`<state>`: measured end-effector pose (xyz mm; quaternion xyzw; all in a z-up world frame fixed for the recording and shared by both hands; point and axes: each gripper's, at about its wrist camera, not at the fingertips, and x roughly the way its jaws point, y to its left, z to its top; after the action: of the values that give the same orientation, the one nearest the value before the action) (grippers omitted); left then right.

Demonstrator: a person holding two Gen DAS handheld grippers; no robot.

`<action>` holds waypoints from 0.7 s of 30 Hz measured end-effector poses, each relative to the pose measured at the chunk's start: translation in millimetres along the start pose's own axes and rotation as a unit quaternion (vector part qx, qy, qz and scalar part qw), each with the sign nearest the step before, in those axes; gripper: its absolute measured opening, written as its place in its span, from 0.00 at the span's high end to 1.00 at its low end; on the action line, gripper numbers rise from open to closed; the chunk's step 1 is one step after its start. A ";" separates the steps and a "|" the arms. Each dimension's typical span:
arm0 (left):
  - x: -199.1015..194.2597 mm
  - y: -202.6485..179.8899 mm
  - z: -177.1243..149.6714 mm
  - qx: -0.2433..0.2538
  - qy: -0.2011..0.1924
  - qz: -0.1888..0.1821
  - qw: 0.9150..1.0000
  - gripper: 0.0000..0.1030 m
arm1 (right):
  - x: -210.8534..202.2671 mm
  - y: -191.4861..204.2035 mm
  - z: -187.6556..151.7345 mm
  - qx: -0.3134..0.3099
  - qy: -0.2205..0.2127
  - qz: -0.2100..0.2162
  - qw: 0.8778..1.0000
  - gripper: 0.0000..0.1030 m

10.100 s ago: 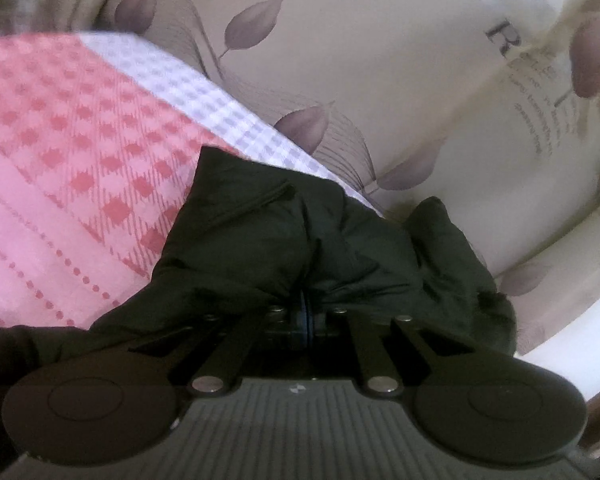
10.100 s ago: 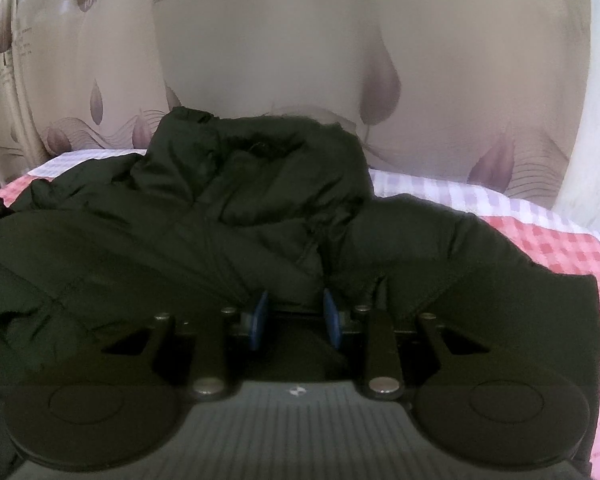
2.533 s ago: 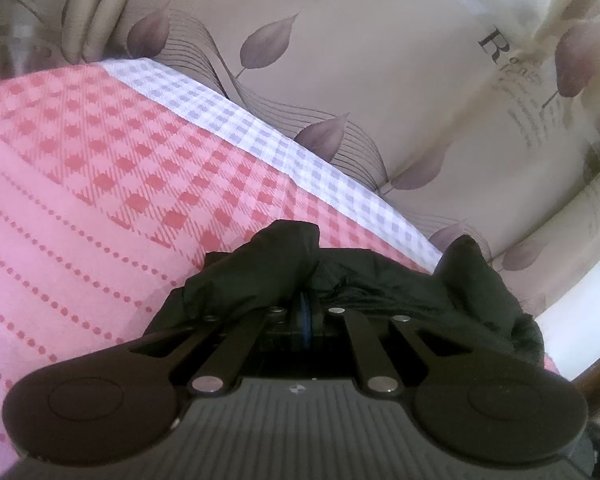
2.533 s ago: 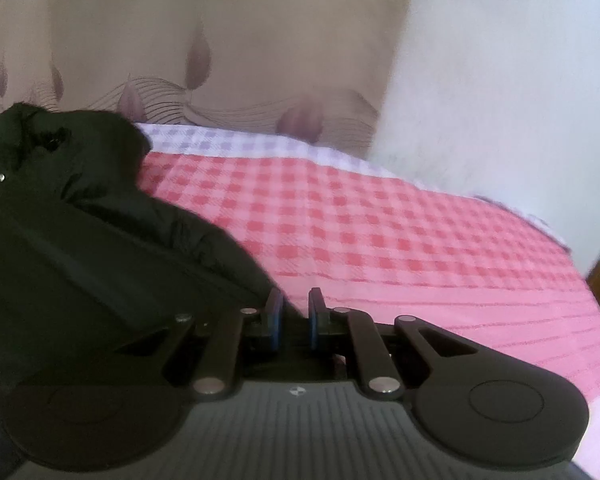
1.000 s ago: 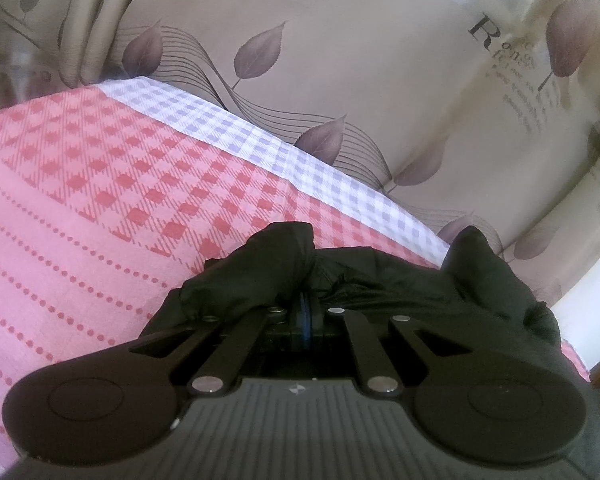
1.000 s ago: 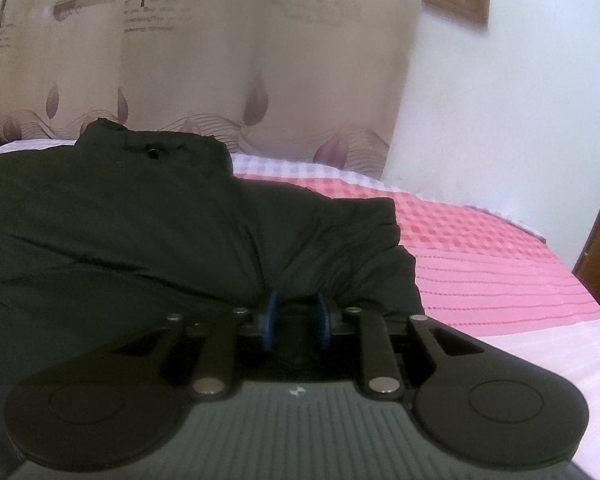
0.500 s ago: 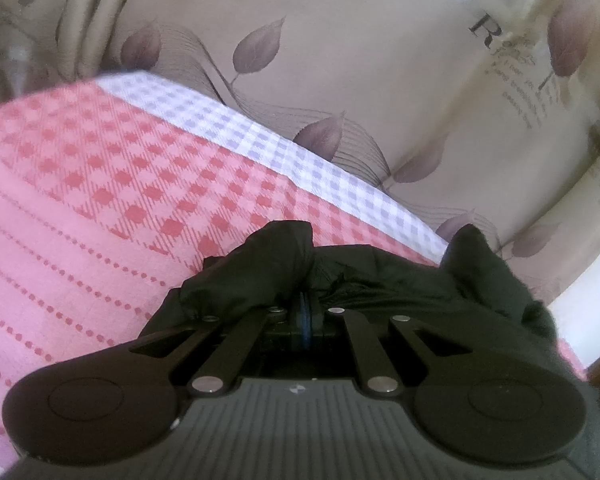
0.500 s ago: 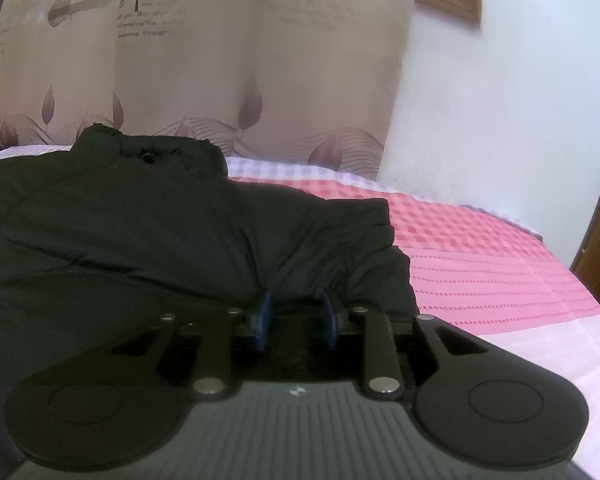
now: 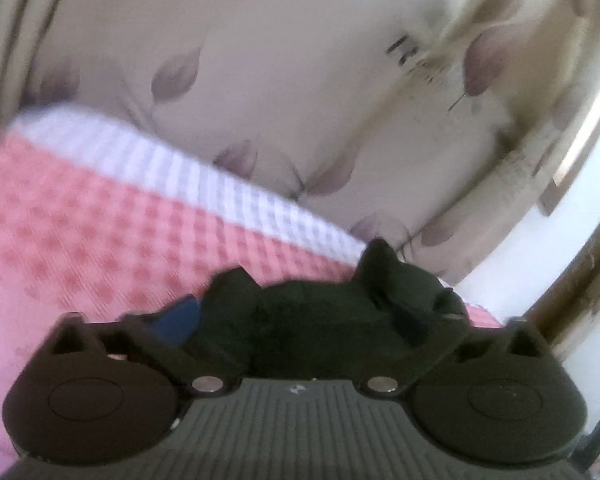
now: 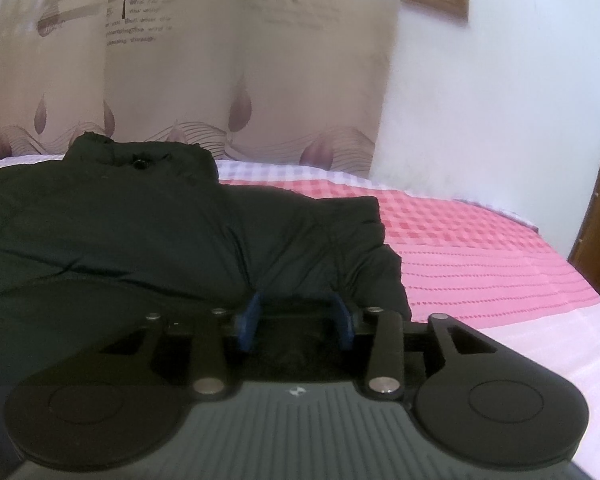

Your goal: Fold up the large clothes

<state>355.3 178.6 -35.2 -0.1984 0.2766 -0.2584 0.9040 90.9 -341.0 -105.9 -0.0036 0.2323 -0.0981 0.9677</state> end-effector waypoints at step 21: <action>33.2 73.9 -24.6 -0.062 0.172 -0.218 0.959 0.39 | -0.6 0.4 0.2 0.002 -0.005 -0.045 0.999 0.25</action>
<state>390.5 212.4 -104.3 -0.2625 0.3935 -0.4616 0.7505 90.5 -340.6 -105.4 -0.0129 0.2268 -0.1414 0.9635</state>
